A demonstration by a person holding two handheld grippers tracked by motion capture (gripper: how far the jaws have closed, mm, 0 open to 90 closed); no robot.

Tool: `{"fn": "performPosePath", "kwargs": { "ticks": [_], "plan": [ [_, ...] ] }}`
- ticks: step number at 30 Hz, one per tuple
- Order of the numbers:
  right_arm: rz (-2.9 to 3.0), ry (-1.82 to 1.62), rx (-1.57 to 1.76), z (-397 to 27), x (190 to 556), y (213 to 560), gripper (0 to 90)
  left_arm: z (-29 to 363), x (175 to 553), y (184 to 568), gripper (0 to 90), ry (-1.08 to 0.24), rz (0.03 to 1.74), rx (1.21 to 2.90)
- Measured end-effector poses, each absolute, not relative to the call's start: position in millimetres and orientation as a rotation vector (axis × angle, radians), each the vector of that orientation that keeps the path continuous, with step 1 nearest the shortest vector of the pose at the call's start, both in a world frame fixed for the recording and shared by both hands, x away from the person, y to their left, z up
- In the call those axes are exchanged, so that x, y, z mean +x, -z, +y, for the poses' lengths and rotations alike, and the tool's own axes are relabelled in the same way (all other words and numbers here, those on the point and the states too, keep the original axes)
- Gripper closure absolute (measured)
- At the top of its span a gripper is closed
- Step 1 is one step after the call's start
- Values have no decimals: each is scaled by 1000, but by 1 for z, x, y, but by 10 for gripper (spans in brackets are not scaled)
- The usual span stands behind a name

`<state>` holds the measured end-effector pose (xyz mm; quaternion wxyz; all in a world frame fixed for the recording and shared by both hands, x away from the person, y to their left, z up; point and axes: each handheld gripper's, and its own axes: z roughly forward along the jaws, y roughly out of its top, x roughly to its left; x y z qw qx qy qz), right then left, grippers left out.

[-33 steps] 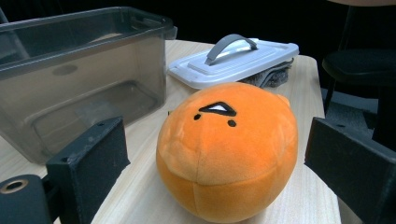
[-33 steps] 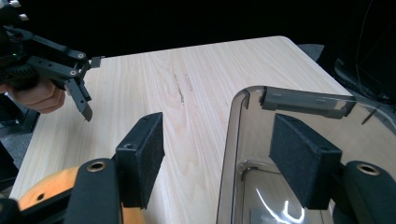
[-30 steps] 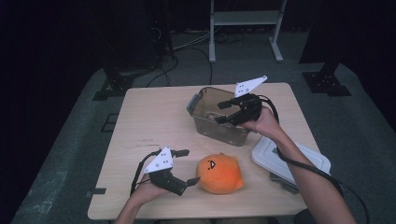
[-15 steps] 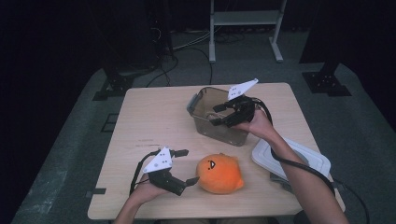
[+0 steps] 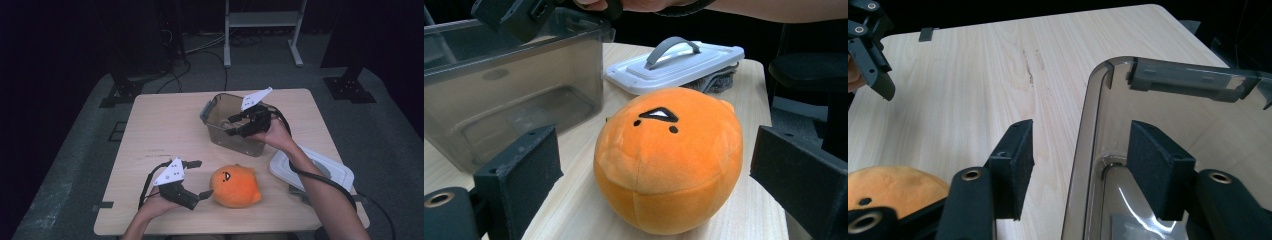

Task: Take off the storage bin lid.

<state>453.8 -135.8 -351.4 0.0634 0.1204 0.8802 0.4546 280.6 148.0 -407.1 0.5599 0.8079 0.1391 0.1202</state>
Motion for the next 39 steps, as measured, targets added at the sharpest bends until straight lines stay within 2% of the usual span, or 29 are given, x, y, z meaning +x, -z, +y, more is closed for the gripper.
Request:
{"fn": "performPosePath", "kwargs": {
  "ticks": [16, 32, 39],
  "plan": [
    [2664, -1316, 377, -139, 445, 357, 481, 149, 279, 406, 48, -285, 328, 1900],
    [2700, -1243, 375, -138, 448, 363, 713, 150, 279, 406, 48, -289, 330, 1899],
    [2705, -1248, 378, -140, 448, 363, 767, 150, 279, 406, 48, -288, 332, 1899]
  ]
}}
